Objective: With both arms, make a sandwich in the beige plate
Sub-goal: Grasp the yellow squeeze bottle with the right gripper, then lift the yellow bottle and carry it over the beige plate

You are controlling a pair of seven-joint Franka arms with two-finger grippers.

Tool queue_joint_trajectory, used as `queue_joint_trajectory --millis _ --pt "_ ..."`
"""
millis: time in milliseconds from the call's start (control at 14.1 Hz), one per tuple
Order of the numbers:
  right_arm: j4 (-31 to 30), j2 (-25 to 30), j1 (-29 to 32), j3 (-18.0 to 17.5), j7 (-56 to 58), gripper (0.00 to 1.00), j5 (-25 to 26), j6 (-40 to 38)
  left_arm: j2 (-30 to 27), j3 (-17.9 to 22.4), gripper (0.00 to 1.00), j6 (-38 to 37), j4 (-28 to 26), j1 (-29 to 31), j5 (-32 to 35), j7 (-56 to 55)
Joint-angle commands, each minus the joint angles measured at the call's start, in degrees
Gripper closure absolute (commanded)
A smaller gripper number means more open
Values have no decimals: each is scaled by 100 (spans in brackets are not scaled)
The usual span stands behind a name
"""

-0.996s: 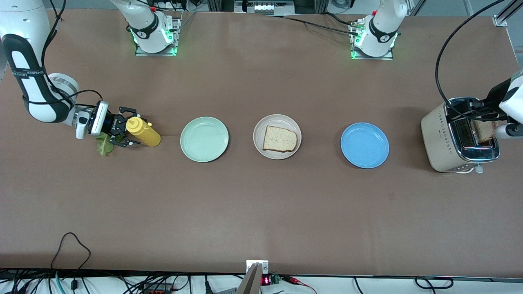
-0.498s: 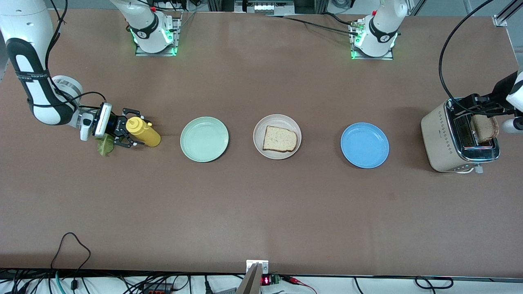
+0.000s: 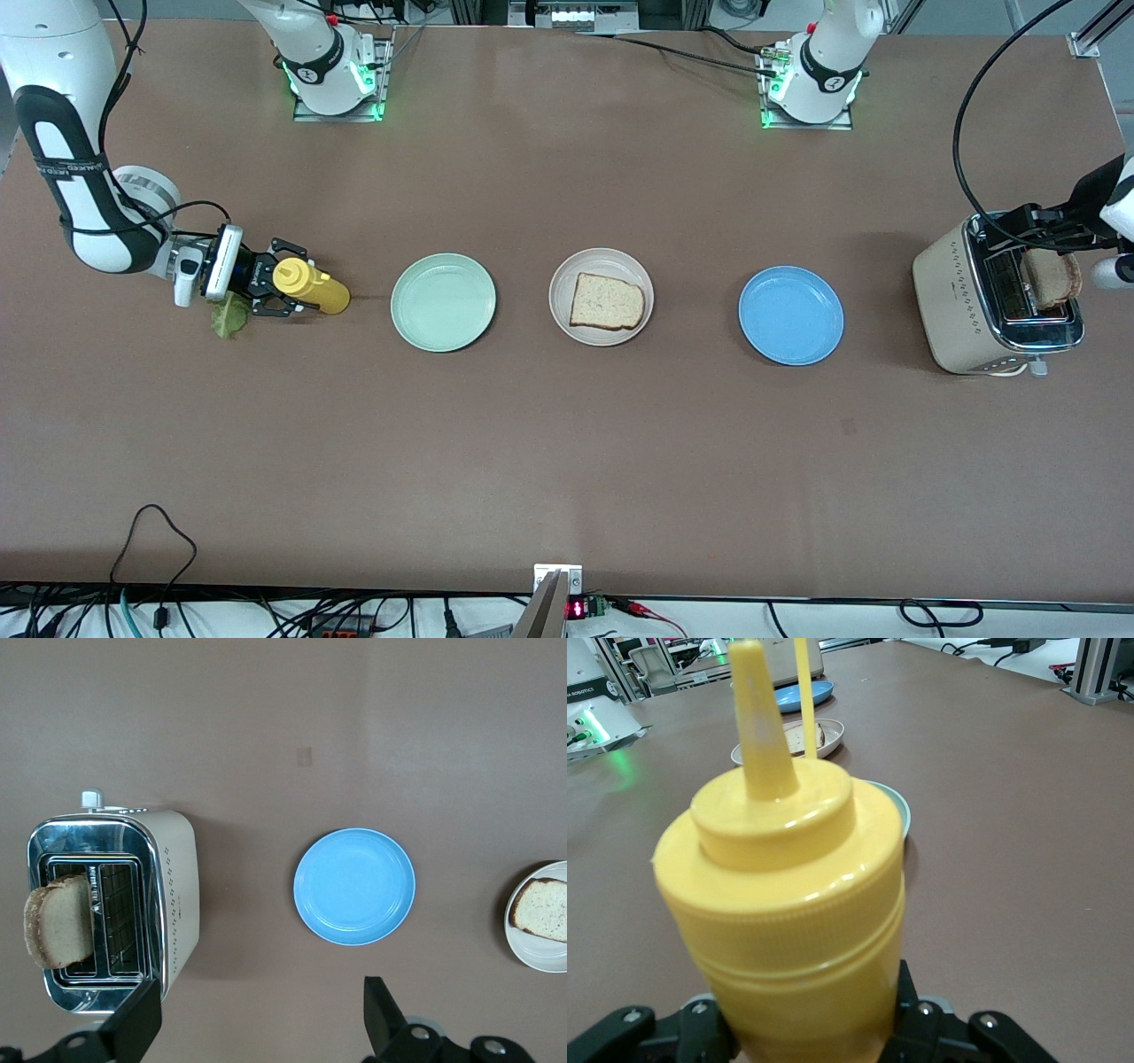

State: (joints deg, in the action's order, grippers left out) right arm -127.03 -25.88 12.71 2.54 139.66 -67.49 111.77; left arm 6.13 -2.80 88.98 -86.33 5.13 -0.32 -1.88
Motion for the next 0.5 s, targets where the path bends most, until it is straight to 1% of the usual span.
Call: queue_joint_trajectory --millis 0,213,427 --pt "152 39 -23 -87 -210 77 -167 -68 -50 -36 0 -65 -6 41 -30 21" --pt "248 355 -207 -122 -1008 78 -177 -59 -50 -36 0 -82 -6 41 -30 21" --pt "319 785 -435 -166 -1843 78 -63 46 -50 -36 0 -82 -24 41 -30 21"
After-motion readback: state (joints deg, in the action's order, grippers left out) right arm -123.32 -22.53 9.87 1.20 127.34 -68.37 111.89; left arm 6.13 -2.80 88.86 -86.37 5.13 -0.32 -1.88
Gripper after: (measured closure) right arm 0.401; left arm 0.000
